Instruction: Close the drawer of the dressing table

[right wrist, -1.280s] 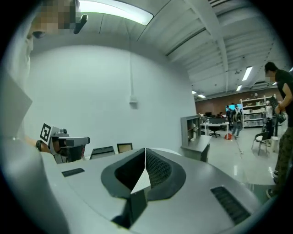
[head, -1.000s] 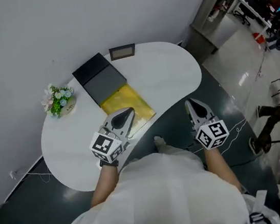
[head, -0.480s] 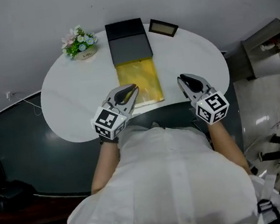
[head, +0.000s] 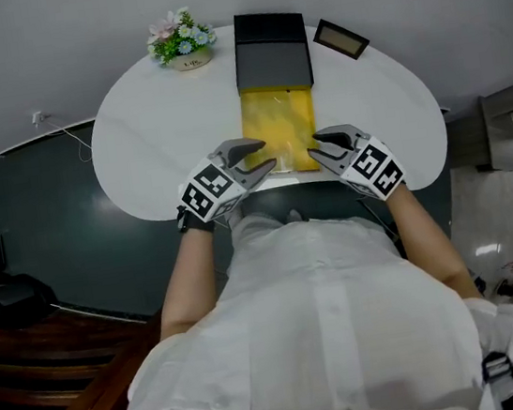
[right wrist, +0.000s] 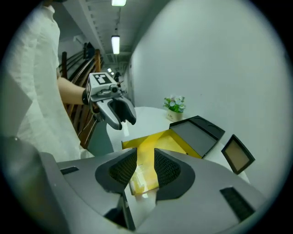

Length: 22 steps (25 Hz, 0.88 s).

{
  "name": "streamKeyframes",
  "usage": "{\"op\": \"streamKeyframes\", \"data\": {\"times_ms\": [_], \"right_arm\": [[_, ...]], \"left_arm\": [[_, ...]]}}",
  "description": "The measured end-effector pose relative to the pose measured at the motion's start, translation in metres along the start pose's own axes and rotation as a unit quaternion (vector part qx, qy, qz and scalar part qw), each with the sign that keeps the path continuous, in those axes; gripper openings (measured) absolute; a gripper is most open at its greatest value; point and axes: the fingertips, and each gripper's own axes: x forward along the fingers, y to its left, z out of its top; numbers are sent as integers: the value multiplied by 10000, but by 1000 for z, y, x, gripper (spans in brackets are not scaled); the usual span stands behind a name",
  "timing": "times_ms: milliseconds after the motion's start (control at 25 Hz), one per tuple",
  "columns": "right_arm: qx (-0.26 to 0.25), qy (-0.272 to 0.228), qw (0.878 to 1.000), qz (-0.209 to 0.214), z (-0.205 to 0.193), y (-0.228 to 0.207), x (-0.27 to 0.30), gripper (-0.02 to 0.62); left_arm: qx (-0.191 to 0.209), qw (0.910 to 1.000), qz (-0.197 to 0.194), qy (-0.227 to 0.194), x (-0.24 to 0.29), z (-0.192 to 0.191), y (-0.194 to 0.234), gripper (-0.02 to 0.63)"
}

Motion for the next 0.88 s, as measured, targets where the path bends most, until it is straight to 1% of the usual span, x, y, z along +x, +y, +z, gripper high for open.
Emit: {"op": "streamKeyframes", "data": {"times_ms": [40,160,320,440,560,760,880], "right_arm": [[-180,183,9996,135,-3,4,7,100],[-596,640,9949,505,-13,19,25,100],[-1191,1257,9804,934,-30,35,43,100],[-1483,1644,9679,1193,-44,45,53,100],[-1549,1914,9590,1403,-59,52,60,100],[-1517,2161,9516,1571,-72,56,70,100],[-1522,2275,9482,1611,-78,58,73,100]], "left_arm": [[100,9996,-163,209,3,-6,-2,161],[477,9937,-481,898,12,-26,-4,161],[878,9804,-825,1561,25,-45,-2,163],[1086,9675,-1076,2013,35,-60,-3,163],[1101,9578,-1273,2332,44,-73,-6,170],[1173,9385,-1503,2878,51,-97,-10,173],[1190,9315,-1588,3047,54,-107,-14,170]]}}
